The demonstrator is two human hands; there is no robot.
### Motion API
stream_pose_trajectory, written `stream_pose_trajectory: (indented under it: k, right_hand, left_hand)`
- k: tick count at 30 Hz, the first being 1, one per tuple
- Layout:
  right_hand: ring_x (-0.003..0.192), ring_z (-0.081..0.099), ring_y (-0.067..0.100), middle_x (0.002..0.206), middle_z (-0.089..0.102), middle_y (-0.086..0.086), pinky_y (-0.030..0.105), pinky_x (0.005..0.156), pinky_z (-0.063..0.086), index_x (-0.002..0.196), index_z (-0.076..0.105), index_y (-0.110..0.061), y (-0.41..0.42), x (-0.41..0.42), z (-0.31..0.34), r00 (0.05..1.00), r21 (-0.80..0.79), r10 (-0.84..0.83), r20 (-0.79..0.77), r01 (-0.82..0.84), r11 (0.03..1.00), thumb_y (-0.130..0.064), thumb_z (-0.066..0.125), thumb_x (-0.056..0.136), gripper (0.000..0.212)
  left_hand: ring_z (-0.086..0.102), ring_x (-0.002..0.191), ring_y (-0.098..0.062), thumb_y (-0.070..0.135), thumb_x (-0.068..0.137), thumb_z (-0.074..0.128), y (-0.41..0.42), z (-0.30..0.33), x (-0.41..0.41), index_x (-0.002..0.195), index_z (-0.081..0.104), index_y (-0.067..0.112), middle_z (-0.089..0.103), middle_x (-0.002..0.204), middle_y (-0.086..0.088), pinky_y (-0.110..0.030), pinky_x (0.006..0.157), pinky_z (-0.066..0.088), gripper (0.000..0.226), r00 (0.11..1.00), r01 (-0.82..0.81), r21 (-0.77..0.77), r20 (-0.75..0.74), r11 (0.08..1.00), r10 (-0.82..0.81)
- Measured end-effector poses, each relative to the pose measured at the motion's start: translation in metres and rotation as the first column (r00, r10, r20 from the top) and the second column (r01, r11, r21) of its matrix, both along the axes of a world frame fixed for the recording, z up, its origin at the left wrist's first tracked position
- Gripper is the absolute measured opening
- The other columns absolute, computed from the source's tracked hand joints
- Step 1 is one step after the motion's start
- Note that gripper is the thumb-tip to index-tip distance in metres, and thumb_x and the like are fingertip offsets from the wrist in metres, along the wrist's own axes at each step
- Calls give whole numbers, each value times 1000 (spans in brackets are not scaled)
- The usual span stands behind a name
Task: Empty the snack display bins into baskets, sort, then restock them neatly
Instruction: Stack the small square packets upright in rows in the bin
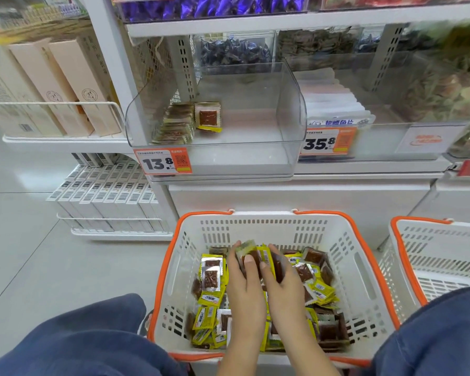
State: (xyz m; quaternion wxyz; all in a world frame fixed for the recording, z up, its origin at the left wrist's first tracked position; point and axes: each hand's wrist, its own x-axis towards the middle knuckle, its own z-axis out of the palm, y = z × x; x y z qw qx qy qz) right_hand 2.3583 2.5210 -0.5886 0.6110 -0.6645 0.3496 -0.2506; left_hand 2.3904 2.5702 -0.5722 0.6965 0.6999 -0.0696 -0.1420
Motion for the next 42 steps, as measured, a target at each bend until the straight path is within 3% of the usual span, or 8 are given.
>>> stream_pose_trajectory:
  k: [9,12,15,20,24,32,37,42]
  right_hand:
    - [127,45,3,138,48,-12,22,106,36,148,30,-29,-1,-3,1,967,185,247,-56,-233,955,-9,54,94,63]
    - [123,51,11,134,55,-4,32,107,40,133,51,-27,-4,0,-1,990,193,140,-29,-132,972,-1,47,96,45]
    - [102,65,22,106,69,2,39,90,52,107,66,-16,-14,-3,-1,999,302,-48,3,45,952,-4,55,94,21]
    - [113,60,24,126,62,8,37,91,42,131,52,-12,-31,-11,-5,981,593,-166,102,75,802,-15,65,90,43]
    - [110,65,31,111,71,12,44,96,41,121,56,-3,-29,-9,4,973,688,-127,194,-43,724,-8,63,88,34]
    - [102,63,33,105,72,13,45,84,39,113,66,-6,-50,-19,12,987,519,113,118,-158,840,-13,70,77,37]
    - [118,58,33,124,66,8,50,105,38,124,62,-16,-61,-21,16,954,427,299,16,-277,861,-36,83,69,62]
    - [110,58,46,107,71,15,50,90,40,111,69,-13,-58,-23,14,963,426,261,72,-266,865,-13,71,83,28]
  left_hand:
    - [67,97,-15,10,98,50,7,-7,21,123,50,18,65,112,-8,-23,76,55,26,953,50,-111,-293,993,-80]
    - [66,93,-14,13,101,45,6,-9,23,114,54,22,65,108,-6,-26,72,56,18,964,-7,-75,-267,997,-14]
    - [62,103,-20,21,101,48,8,-15,26,106,57,30,64,113,-6,-42,92,52,14,953,-72,-37,-298,997,58]
    - [50,128,-27,31,100,50,21,-22,40,136,47,24,54,137,-8,-55,105,40,37,919,-153,-3,-369,988,141]
    - [52,126,-29,43,90,59,21,-19,39,136,51,24,56,136,-7,-56,103,43,50,888,-65,-86,-459,994,18]
    - [65,79,-21,20,100,46,31,-9,49,104,67,13,69,86,-7,-38,70,55,22,836,101,-196,-515,975,-190]
    - [67,89,-18,34,98,50,43,-5,52,111,67,20,73,98,3,-38,77,55,25,780,394,-69,-501,916,-374]
    - [58,117,-11,48,78,73,43,-9,43,125,62,28,66,123,10,-42,88,55,52,758,469,-125,-452,874,-471]
